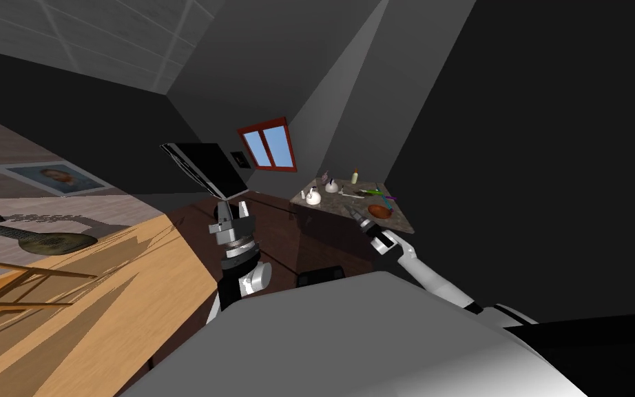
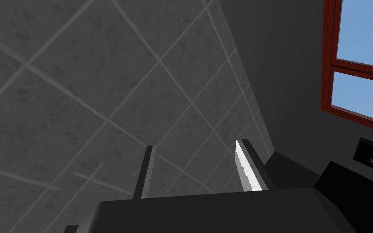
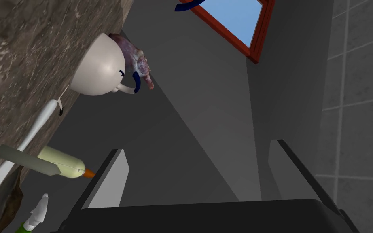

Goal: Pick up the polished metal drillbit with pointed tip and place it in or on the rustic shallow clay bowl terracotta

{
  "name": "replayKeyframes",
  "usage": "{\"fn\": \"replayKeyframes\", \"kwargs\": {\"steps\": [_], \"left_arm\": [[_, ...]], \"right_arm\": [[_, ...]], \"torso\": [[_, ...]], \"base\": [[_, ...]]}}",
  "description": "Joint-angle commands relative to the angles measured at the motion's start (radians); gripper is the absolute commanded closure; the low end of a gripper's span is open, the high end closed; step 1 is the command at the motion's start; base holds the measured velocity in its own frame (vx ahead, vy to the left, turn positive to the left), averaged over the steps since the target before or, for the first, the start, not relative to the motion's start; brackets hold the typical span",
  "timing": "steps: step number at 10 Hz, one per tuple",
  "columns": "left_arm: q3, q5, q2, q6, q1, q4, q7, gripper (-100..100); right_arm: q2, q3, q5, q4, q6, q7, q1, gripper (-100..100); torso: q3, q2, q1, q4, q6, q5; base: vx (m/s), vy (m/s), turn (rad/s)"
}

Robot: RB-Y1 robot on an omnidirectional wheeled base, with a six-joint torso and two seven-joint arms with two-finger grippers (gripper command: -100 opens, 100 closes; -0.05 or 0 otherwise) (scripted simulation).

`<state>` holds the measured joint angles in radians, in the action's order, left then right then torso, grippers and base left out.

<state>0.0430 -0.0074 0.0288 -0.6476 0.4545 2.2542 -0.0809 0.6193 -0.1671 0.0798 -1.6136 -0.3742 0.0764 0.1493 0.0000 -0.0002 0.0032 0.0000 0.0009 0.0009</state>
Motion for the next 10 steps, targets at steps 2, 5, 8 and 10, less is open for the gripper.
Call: {"fn": "replayKeyframes", "kwargs": {"steps": [2, 5, 8, 10], "left_arm": [[0.000, 0.000, 0.000, 0.000, 0.000, 0.000, 0.000, 0], [0.000, 0.000, 0.000, 0.000, 0.000, 0.000, 0.000, 0], [0.000, 0.000, 0.000, 0.000, 0.000, 0.000, 0.000, 0], [0.000, 0.000, 0.000, 0.000, 0.000, 0.000, 0.000, 0]], "right_arm": [[0.027, -0.016, 0.010, 0.078, 0.030, 0.008, -0.037, -100], [0.081, -0.043, 0.023, 0.177, 0.073, 0.018, -0.100, -100], [0.107, -0.058, 0.030, 0.239, 0.096, 0.022, -0.131, -100], [0.107, -0.058, 0.030, 0.265, 0.096, 0.022, -0.131, -100]], "torso": [[0.000, 0.000, 0.002, 0.000, 0.000, 0.000], [0.000, -0.001, 0.000, 0.000, 0.000, 0.000], [0.000, 0.000, -0.002, 0.000, 0.000, 0.000], [-0.001, -0.001, -0.001, 0.000, 0.000, 0.000]], "base": [[0.001, 0.091, 0.045], [0.018, 0.085, 0.035], [0.016, 0.053, 0.016], [0.023, 0.049, 0.004]]}}
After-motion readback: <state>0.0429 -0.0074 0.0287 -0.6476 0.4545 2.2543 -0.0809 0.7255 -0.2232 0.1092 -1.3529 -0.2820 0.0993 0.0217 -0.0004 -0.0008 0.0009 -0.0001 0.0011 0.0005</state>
